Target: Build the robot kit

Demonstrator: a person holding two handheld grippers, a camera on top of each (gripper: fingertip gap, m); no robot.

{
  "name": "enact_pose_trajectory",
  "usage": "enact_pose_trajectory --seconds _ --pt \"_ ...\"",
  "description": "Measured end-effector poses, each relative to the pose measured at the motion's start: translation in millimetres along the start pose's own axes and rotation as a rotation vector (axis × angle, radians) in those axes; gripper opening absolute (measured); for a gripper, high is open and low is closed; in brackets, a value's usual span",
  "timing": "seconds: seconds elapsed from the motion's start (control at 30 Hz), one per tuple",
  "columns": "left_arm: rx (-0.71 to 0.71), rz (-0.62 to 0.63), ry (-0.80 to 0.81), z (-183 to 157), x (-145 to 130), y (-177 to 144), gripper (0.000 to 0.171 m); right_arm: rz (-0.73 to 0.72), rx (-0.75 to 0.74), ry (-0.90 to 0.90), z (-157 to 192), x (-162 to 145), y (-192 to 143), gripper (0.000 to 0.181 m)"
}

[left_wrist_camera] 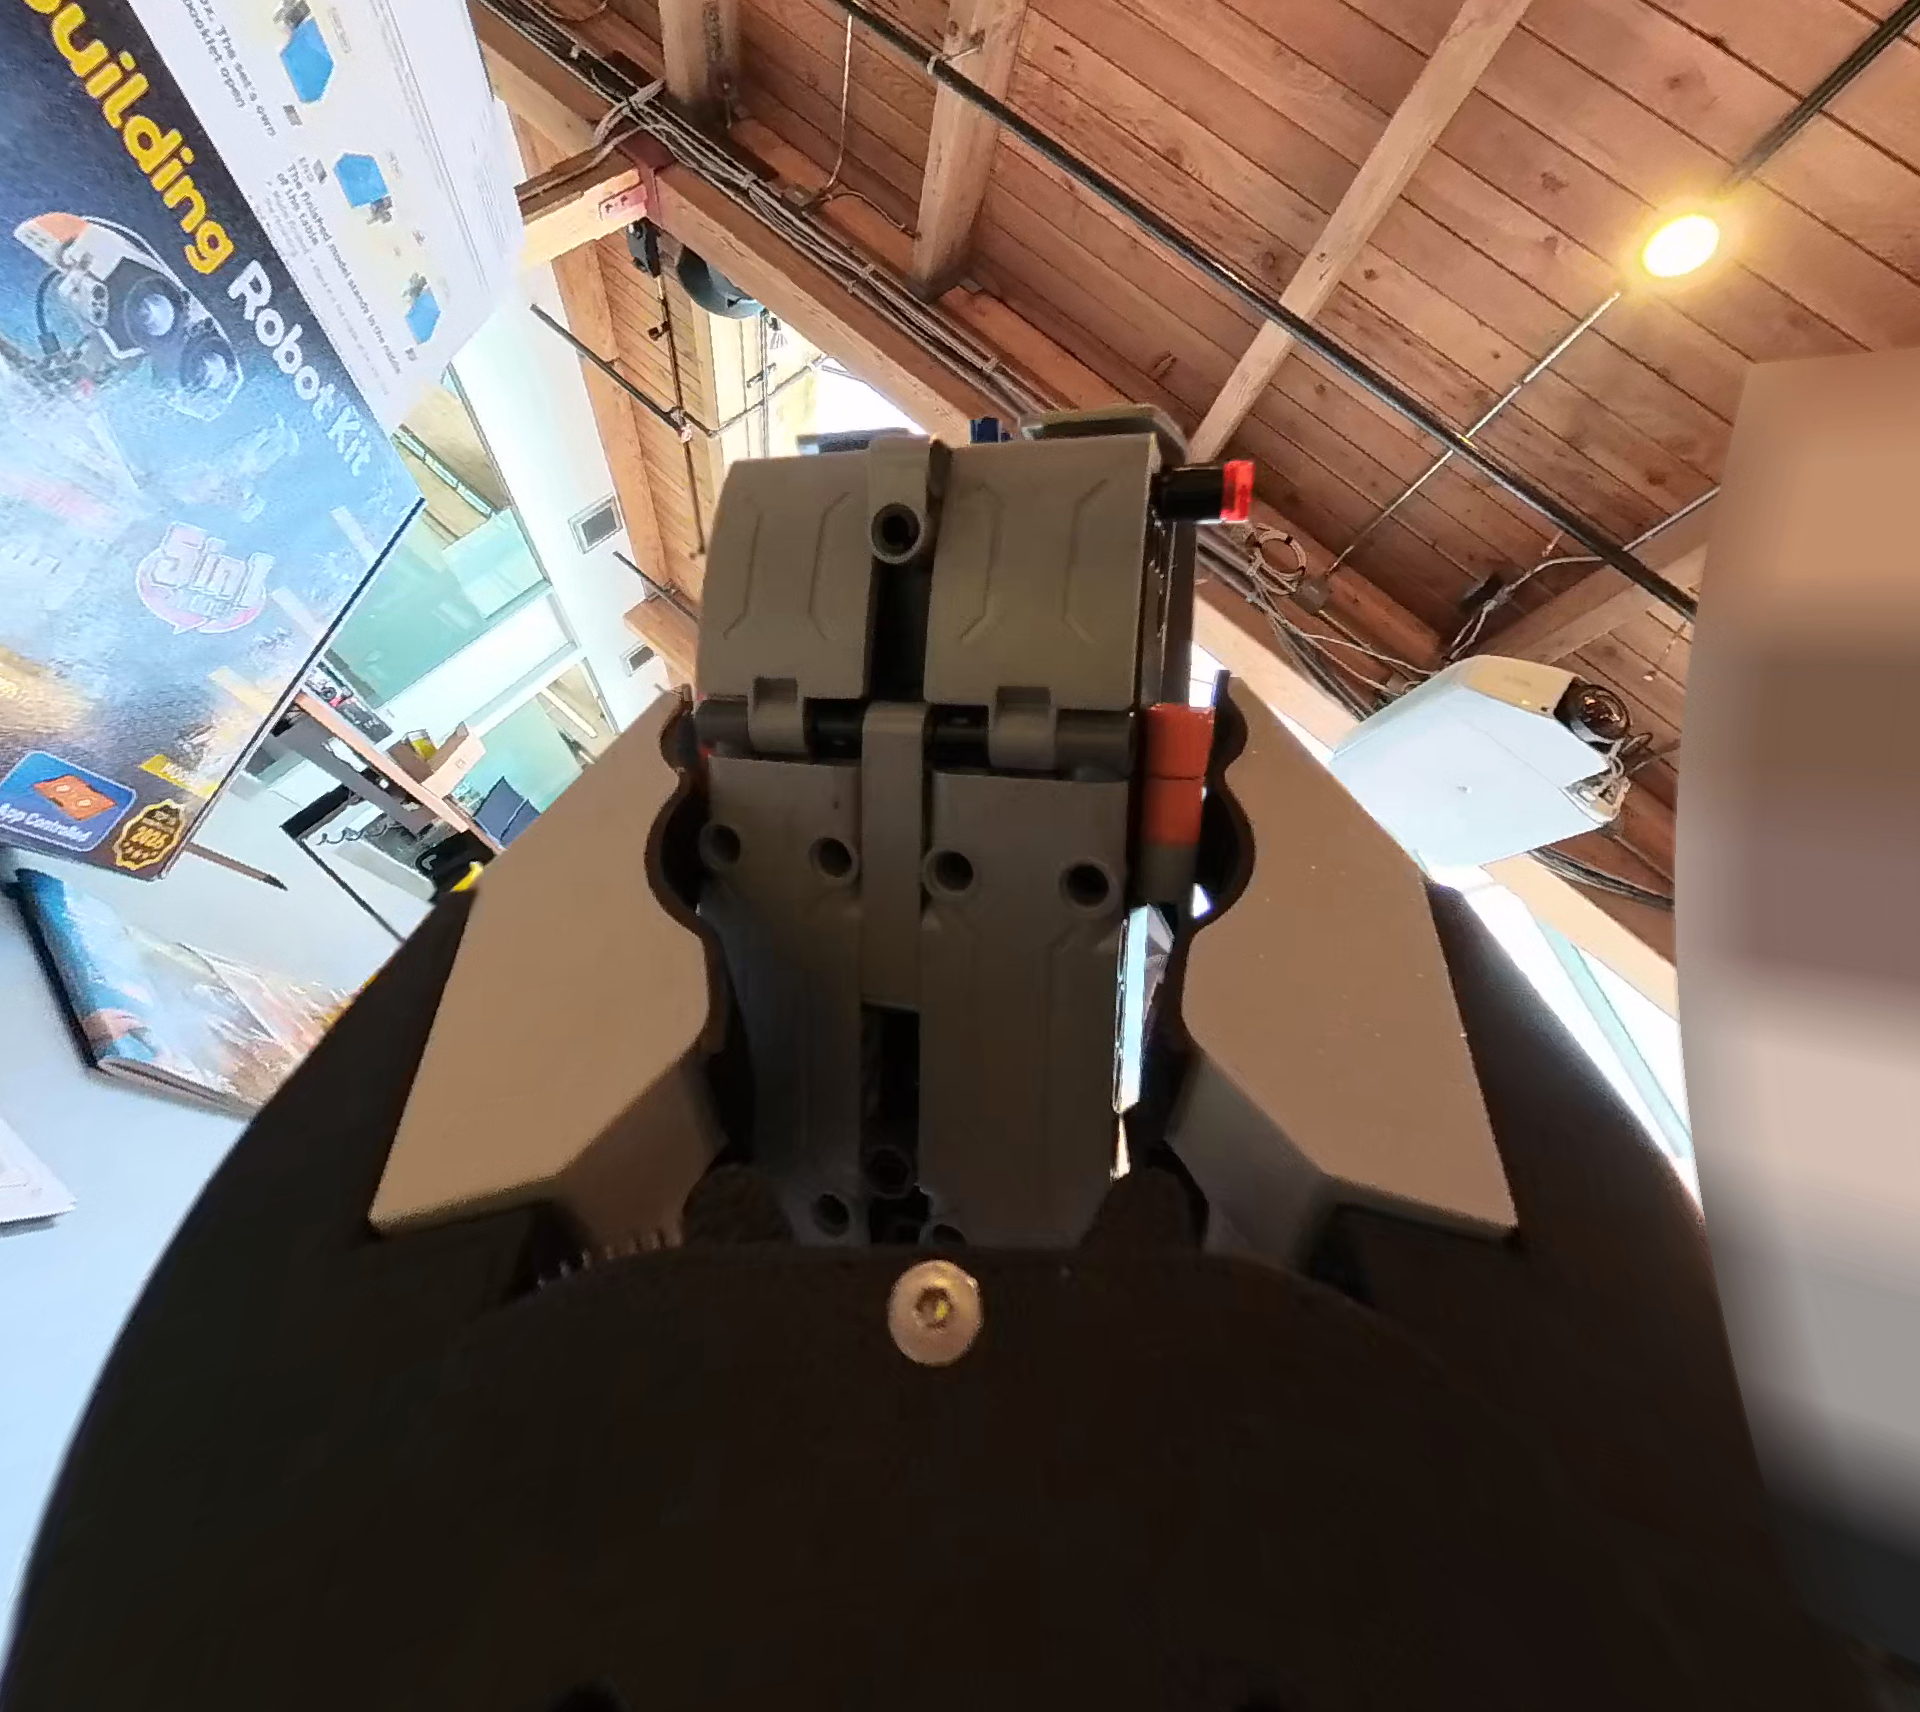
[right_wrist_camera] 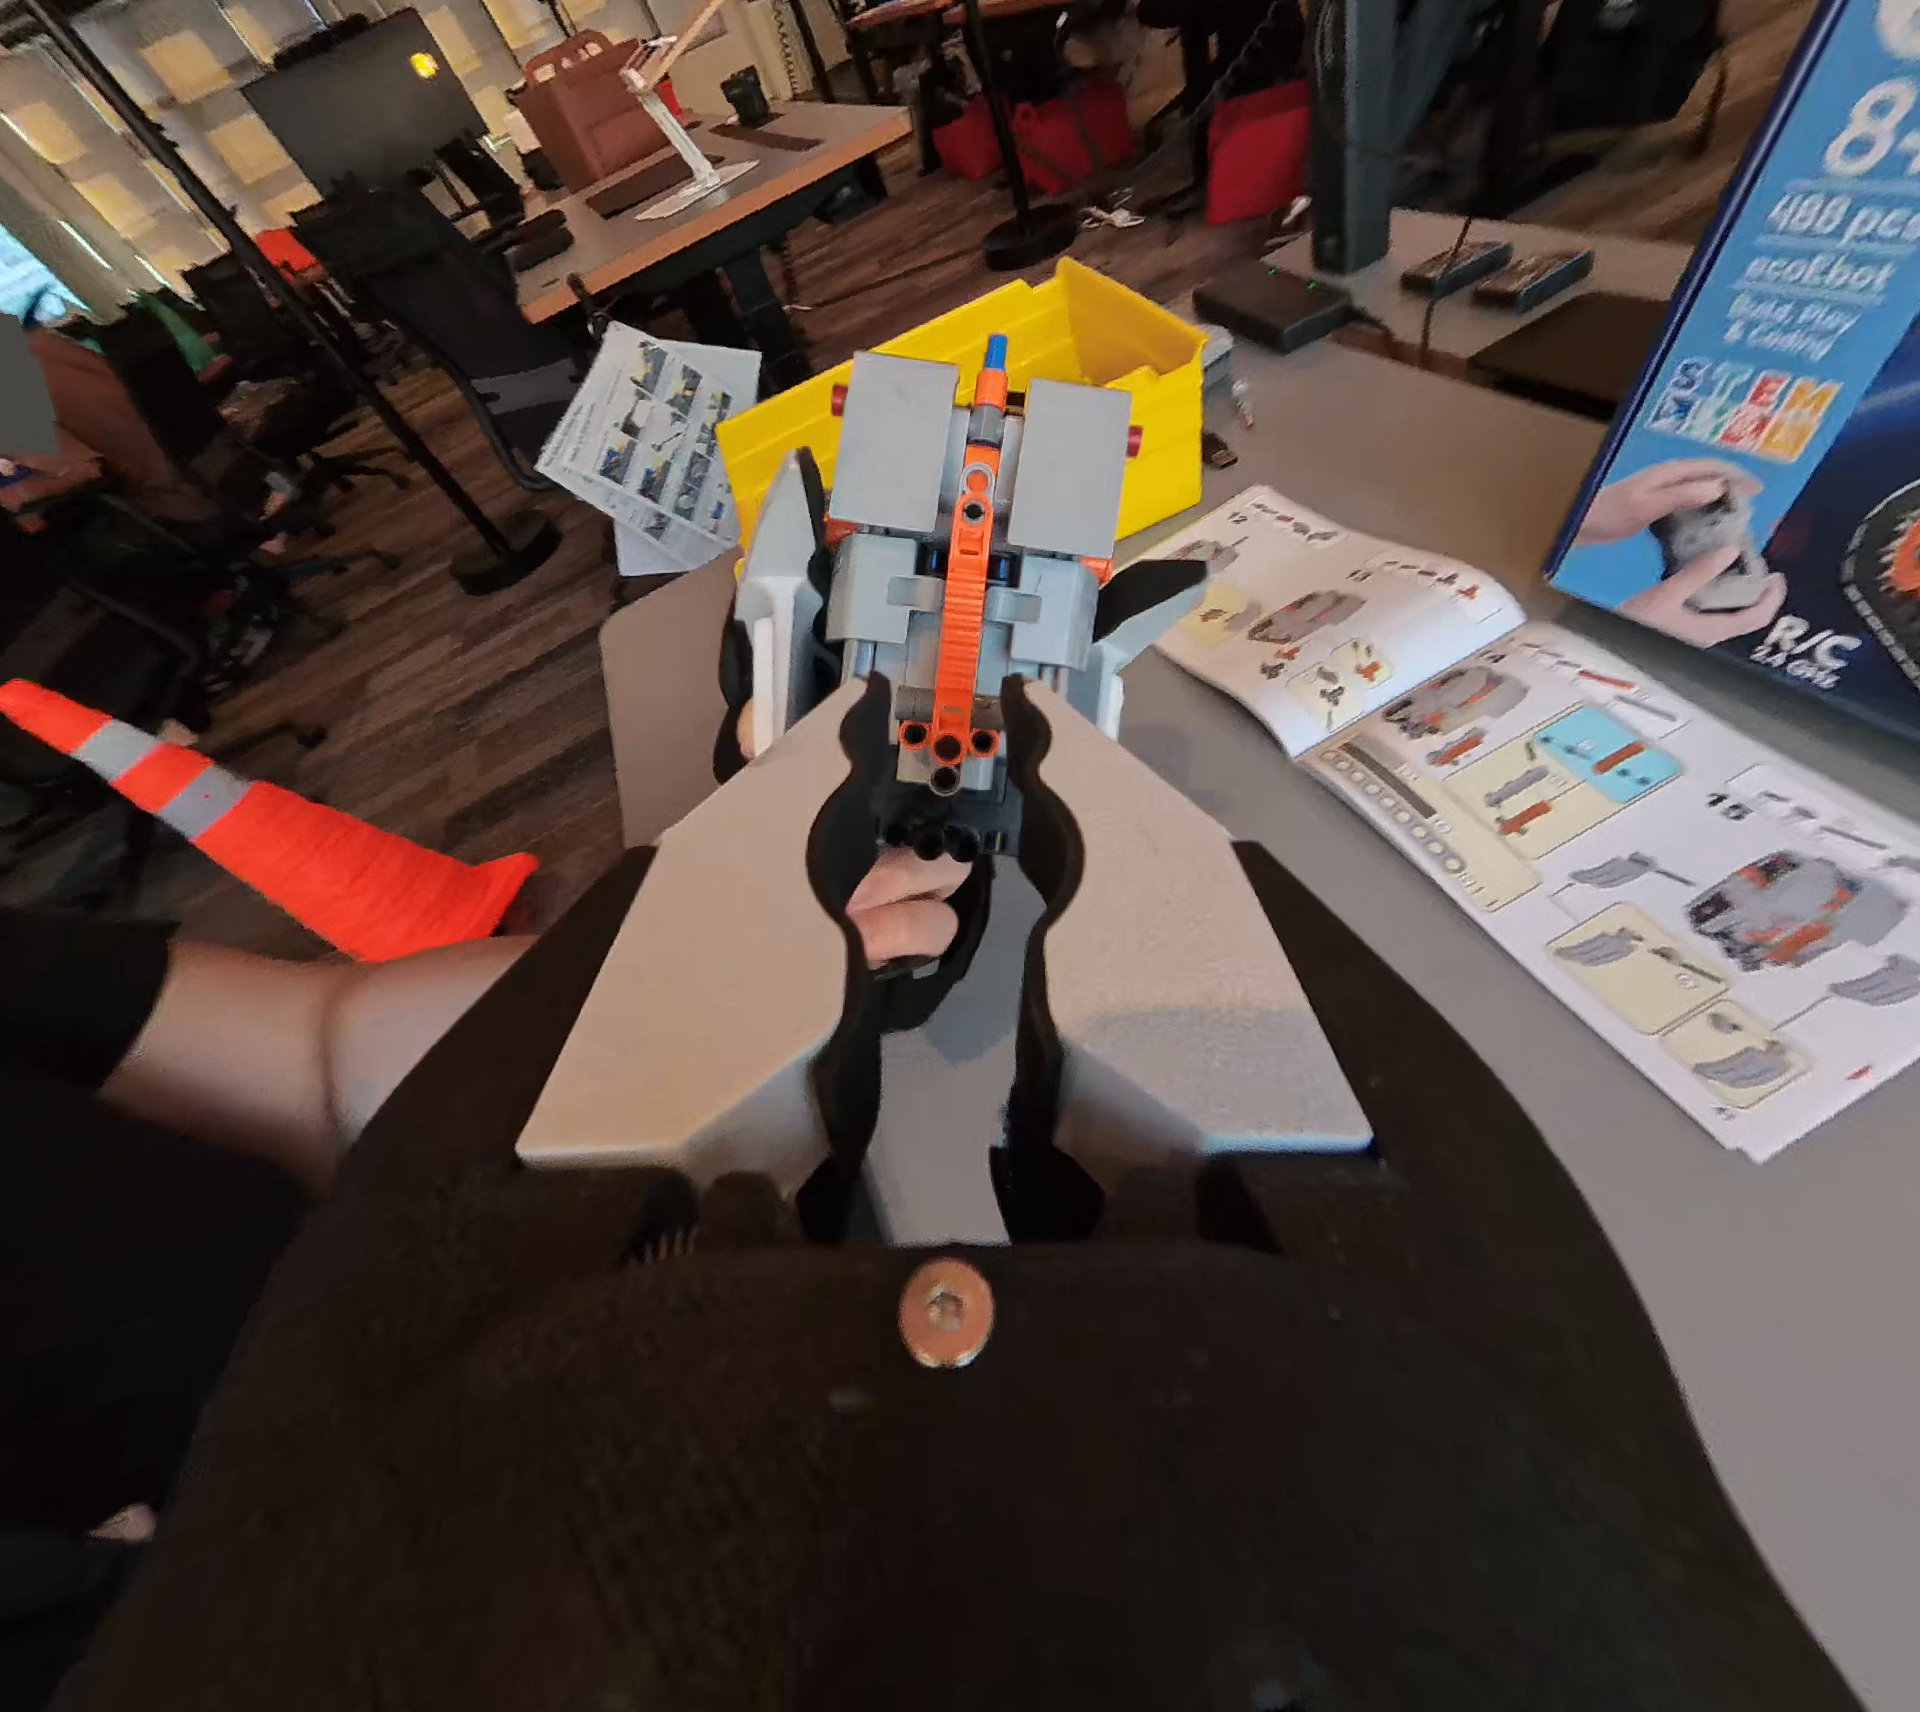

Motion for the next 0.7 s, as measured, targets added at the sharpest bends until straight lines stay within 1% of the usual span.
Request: enact_pose_trajectory --seconds 0.17,0.3,0.43,0.53,0.6,0.7 --pt "-0.064 0.015 -0.041 -9 -3 3 0.094 -0.041 0.071 0.034 3 4 -2 0.018" --pt "-0.139 0.034 -0.032 -23 -8 7 0.094 -0.058 0.079 -0.013 13 9 -8 0.017" --pt "-0.234 0.048 -0.004 -42 -11 10 0.094 -0.067 0.048 -0.126 32 13 -14 0.019" --pt "-0.271 0.07 0.025 -51 -16 11 0.095 -0.066 -0.016 -0.206 40 12 -14 0.019" --pt "-0.292 0.066 0.043 -55 -17 11 0.095 -0.071 -0.058 -0.232 40 13 -14 0.018" --pt "-0.321 0.046 0.073 -61 -15 11 0.095 -0.07 -0.029 -0.216 46 12 -13 0.016"
Point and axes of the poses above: each gripper's, where its closed fingertips meet, y out along the fingers, x out of its top, z = x × y across the jaws, the point moved 1 cm from there along -y, back along the fingers, and after that the axes turned 15 degrees about y, right-handed, at the moved point
